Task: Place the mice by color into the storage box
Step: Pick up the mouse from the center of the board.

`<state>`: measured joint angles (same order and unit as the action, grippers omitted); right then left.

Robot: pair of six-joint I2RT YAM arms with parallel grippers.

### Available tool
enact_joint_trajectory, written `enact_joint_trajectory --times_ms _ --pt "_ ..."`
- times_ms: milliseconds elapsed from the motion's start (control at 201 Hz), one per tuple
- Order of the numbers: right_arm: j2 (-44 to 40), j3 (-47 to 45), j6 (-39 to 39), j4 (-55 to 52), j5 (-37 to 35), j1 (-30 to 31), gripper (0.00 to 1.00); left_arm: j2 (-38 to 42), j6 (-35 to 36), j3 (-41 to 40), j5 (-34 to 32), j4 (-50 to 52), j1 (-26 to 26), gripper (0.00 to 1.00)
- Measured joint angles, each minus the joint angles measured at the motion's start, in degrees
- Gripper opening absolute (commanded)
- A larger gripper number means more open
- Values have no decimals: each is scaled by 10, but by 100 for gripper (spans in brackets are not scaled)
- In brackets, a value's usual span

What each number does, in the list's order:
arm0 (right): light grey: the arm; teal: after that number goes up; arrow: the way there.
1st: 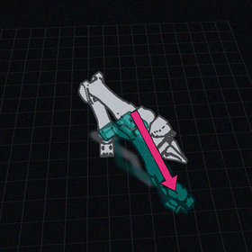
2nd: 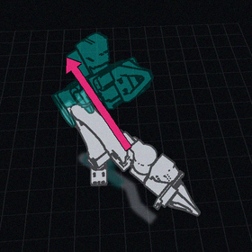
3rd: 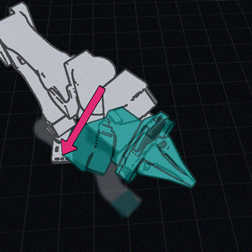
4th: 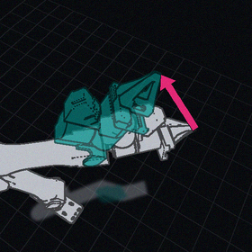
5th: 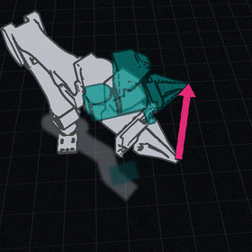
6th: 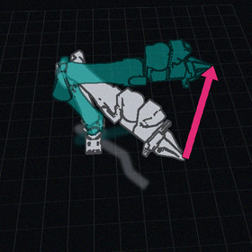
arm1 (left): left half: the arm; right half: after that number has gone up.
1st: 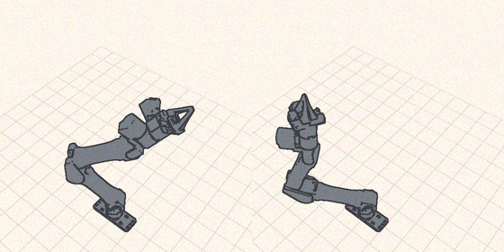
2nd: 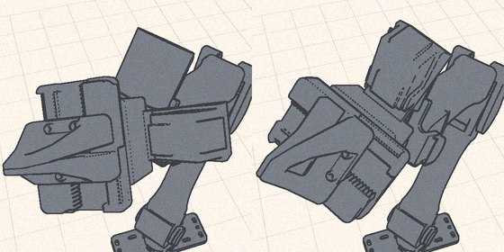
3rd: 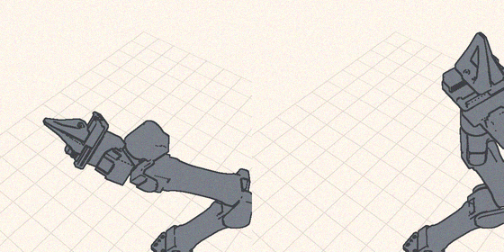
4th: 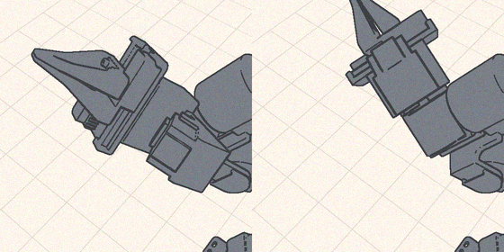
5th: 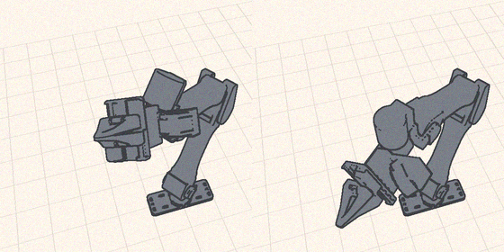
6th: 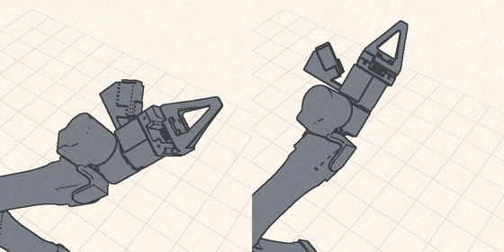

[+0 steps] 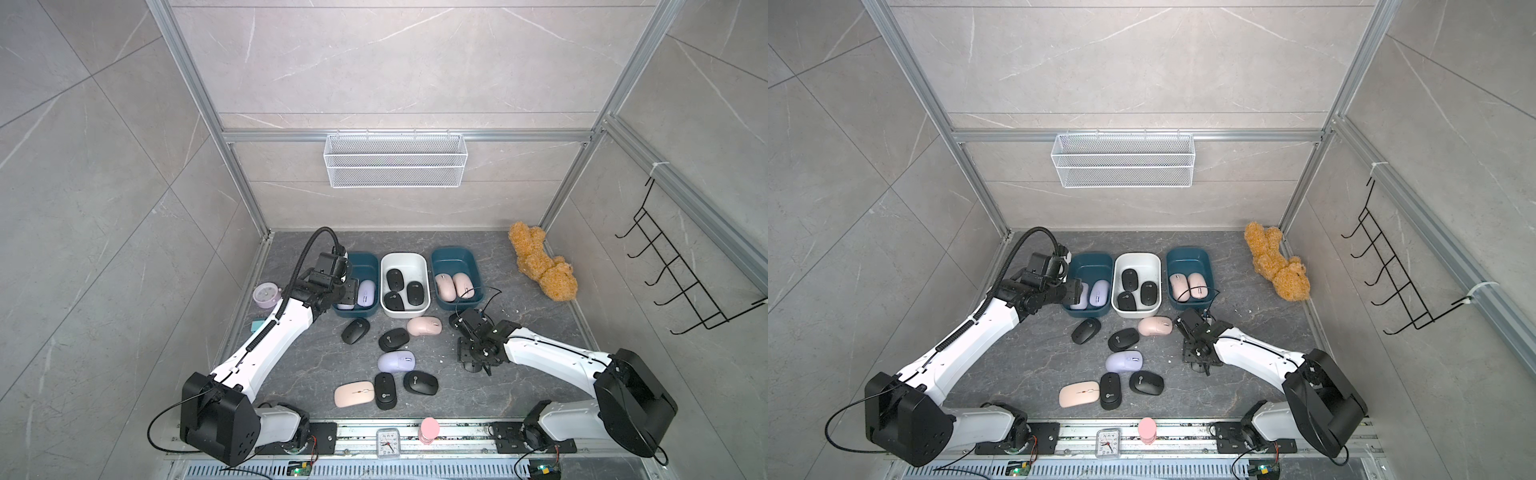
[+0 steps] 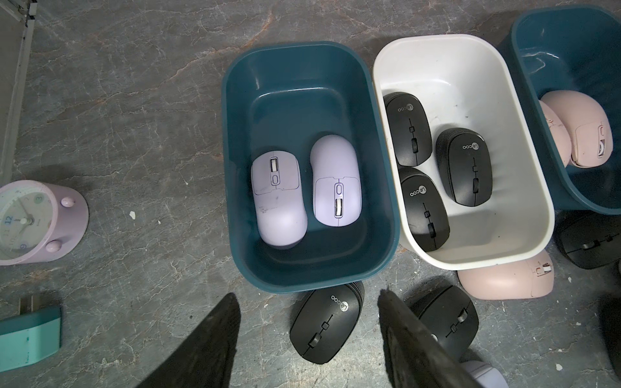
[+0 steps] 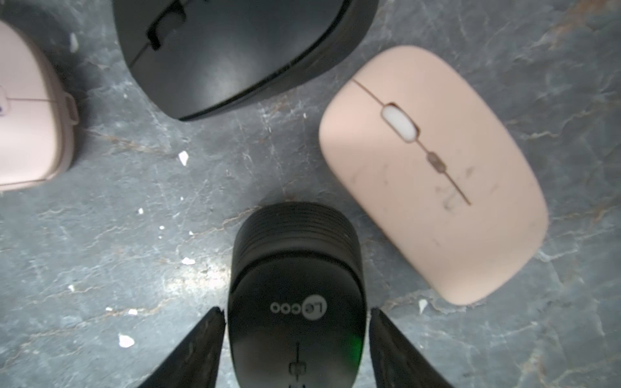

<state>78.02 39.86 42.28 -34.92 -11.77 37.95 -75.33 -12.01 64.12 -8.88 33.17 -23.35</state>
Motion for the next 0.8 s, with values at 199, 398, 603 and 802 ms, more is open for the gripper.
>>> enact_joint_trajectory --times_ms 199,398,603,802 --pt "6 0 0 3 0 0 71 0 0 0 0 0 0 68" --pt "19 0 2 17 0 0 70 0 0 0 0 0 0 68" --pt "37 0 2 35 2 0 65 0 0 0 0 0 0 68" --pt "44 0 2 42 4 0 59 0 0 0 0 0 0 68"
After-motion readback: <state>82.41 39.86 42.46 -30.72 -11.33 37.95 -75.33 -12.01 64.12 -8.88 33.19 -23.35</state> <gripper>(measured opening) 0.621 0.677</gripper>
